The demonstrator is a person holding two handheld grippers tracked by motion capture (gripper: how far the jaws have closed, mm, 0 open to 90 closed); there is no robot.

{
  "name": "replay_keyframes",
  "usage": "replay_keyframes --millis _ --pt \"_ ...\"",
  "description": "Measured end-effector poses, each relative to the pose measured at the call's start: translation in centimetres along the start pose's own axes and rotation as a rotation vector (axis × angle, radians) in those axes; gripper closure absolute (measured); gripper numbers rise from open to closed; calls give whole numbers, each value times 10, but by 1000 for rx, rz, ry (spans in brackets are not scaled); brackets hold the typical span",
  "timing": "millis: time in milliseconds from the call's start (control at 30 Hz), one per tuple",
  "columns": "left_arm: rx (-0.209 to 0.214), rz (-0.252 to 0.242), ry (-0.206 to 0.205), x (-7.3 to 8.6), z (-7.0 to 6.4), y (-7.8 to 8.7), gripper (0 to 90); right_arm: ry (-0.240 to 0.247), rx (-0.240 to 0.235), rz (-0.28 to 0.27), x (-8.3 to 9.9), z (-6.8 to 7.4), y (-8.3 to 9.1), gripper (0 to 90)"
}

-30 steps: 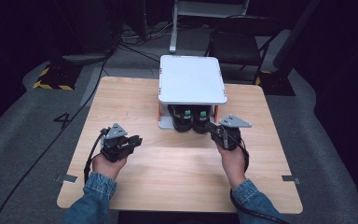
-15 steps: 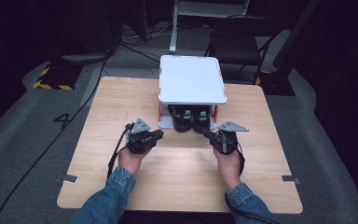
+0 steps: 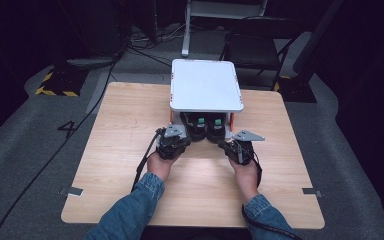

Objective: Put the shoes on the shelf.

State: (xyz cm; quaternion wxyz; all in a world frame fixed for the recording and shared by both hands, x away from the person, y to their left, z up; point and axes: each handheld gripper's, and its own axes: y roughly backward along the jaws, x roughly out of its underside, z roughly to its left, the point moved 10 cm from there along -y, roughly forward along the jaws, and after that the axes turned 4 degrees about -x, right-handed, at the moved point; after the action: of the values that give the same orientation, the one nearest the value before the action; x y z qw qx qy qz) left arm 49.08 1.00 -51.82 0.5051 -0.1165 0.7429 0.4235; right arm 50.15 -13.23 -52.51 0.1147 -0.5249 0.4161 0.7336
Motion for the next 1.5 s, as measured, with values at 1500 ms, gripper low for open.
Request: replay_keyframes --millis 1500 --pt "-17 115 58 7 4 -52 853 -47 13 48 16 -26 -22 900"
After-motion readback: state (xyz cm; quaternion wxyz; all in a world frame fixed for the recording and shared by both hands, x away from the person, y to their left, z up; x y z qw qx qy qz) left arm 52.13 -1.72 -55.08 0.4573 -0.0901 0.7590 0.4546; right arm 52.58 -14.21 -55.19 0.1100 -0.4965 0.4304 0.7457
